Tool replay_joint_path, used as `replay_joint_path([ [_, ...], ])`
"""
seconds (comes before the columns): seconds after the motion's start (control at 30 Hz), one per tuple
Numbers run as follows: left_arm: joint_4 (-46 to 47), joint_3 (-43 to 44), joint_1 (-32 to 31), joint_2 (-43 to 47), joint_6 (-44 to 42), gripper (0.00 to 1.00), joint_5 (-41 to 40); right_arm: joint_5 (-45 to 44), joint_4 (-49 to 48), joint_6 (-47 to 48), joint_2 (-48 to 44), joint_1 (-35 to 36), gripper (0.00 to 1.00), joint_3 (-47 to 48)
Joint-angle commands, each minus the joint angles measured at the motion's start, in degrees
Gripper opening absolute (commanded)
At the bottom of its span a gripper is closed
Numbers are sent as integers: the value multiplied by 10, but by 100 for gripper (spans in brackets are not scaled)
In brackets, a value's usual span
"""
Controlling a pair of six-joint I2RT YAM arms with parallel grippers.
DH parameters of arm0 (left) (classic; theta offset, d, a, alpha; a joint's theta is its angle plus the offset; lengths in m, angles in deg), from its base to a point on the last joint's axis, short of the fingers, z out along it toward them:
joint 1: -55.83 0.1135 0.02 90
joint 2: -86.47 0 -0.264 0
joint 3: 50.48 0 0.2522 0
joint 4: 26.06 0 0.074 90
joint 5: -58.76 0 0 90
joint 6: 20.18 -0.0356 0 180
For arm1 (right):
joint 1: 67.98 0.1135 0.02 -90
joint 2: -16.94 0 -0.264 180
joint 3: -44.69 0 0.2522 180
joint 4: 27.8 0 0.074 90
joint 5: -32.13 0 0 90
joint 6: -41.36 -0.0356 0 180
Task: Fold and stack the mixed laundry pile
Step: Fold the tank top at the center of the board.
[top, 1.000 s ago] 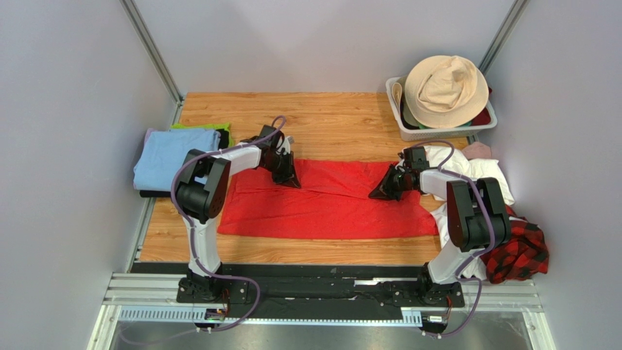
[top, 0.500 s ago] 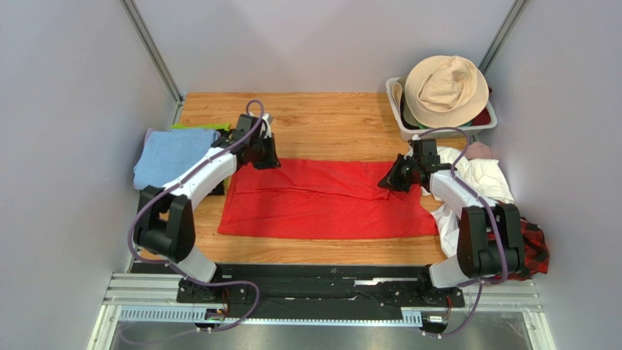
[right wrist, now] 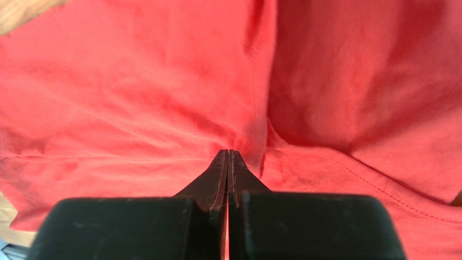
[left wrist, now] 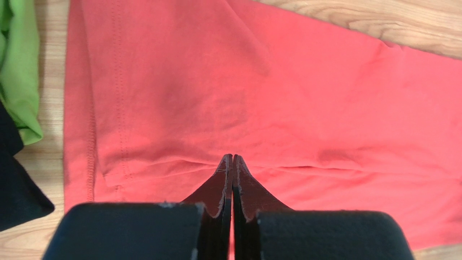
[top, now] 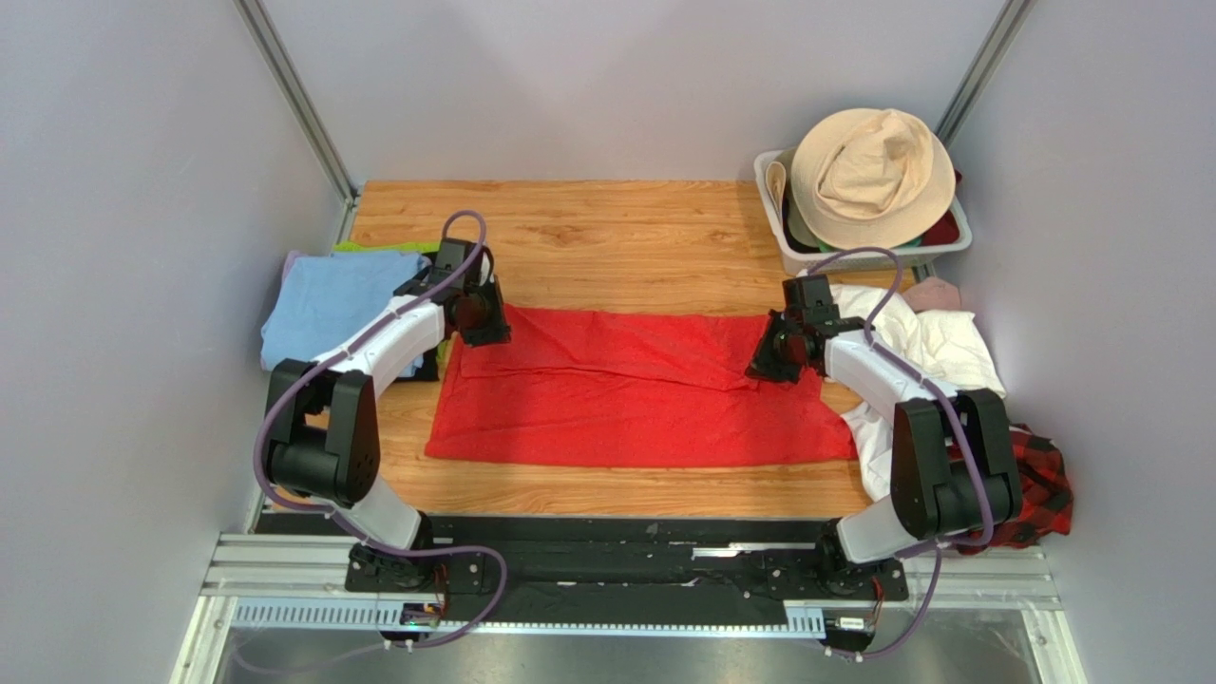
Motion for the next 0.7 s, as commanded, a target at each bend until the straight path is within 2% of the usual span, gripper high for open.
replay_joint_path([
  [0.0,4,21,9,-12,15,0,-46,-55,14,13,14,5,0,67],
  [0.27,-26,43,34,-105,35,0,-33,-115,40,36,128,6,0,157],
  [0.67,-100,93,29,-156,23,0,-72,-156,90,12,249,12,0,258],
])
